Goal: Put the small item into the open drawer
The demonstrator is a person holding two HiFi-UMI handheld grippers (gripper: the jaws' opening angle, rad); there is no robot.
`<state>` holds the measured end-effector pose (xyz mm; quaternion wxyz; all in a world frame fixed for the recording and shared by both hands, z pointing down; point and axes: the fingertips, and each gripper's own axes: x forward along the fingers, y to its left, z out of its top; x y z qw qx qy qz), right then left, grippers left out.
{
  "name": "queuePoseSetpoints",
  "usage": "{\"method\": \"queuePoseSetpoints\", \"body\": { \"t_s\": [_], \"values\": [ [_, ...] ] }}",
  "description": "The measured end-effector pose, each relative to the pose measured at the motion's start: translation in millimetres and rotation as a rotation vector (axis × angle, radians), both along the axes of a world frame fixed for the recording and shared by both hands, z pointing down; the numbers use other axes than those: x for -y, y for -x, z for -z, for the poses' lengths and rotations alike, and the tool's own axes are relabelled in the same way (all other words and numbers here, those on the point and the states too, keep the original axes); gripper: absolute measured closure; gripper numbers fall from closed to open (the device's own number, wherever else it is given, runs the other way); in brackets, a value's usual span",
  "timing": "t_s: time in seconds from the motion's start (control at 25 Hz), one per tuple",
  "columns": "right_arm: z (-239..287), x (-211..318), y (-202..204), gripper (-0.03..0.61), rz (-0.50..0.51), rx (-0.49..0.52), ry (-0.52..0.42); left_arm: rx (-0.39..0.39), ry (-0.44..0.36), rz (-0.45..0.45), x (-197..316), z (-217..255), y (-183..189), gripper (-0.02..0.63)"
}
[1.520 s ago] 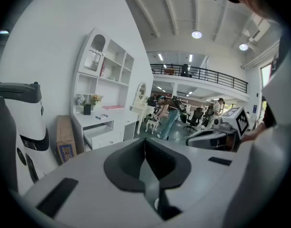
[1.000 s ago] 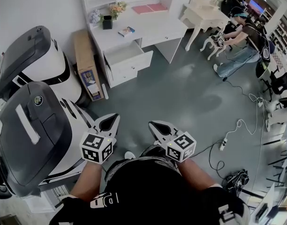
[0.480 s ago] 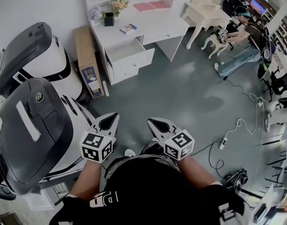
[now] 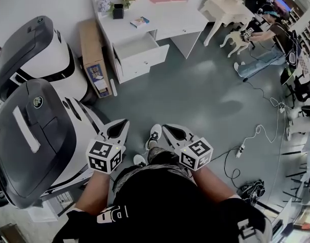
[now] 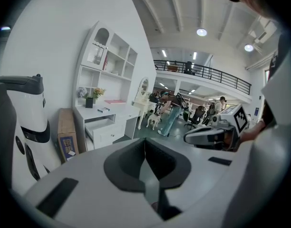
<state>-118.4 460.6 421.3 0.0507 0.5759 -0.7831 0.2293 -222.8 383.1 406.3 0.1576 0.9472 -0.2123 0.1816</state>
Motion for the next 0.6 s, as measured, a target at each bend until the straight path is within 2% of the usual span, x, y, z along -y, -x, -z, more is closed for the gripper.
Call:
{"method": "queuePoseSetpoints", "body": {
  "t_s": [0.28, 0.6],
  "values": [
    [0.8, 33.6, -15.9, 0.571, -0.005, 0.036, -0.026, 0.038, 0.005, 0.008, 23.6, -6.0, -10.7, 0.598],
    [-4.0, 85.5, -67.5, 0.571, -0.054, 0.069, -0.023, 0.054, -0.014, -0.008, 73.4, 1.8, -55.5, 0.598]
  ]
}}
